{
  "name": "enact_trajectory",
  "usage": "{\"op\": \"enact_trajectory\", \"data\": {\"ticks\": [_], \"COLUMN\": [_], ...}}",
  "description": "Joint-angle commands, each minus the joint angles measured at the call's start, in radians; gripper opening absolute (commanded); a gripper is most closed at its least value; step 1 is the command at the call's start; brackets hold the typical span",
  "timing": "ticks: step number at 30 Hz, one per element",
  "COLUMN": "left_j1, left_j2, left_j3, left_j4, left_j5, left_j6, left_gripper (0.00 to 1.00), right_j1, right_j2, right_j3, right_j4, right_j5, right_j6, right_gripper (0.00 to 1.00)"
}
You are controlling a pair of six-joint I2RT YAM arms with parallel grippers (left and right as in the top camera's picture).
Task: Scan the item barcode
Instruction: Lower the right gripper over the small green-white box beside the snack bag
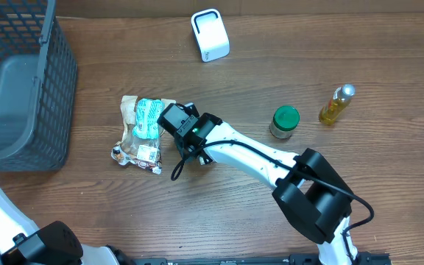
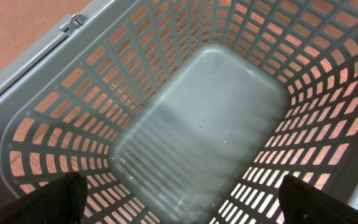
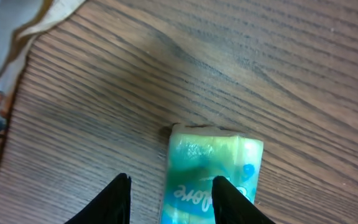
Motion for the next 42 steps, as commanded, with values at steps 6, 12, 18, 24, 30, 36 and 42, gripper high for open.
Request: {"op": "enact_trajectory", "data": {"ticks": [6,12,18,24,30,36,42], "left_j1": [-0.001,-0.001,-0.001,-0.001,-0.001,-0.001,-0.001], "left_j2": [0.005,0.005,0.005,0.005,0.005,0.005,0.005], "left_j3": [0.018,0.018,0.018,0.018,0.018,0.018,0.018], "left_j4": [0.001,0.001,0.001,0.001,0.001,0.0,0.0], "left_j5": [0.006,0.006,0.006,0.006,0.006,0.005,0.006], "left_j6": [0.019,0.019,0.019,0.019,0.019,0.019,0.019], "left_gripper": [0.99,1.0,1.0,0.99,0.99,0.99,1.0], "right_j1": [0.004,0.004,0.004,0.004,0.021,0.033,0.026], "right_j2": [0.033,0.05,0.05,0.05,0.05,0.052,0.054], "right_j3": [0.015,0.015,0.015,0.022,0.024,0.021,0.016], "right_j4": [-0.005,-0.04,-0.074,-0.078,-0.1,-0.115,-0.15], "right_j5": [0.031,0.106,0.261,0.278,0.209,0.197,0.206], "right_j6": [0.011,-0.005,-0.009,-0.064,-0.008,0.031,0.03], "right_gripper": [0.39,0.38,0.39,0.39,0.34,0.34,0.35]}}
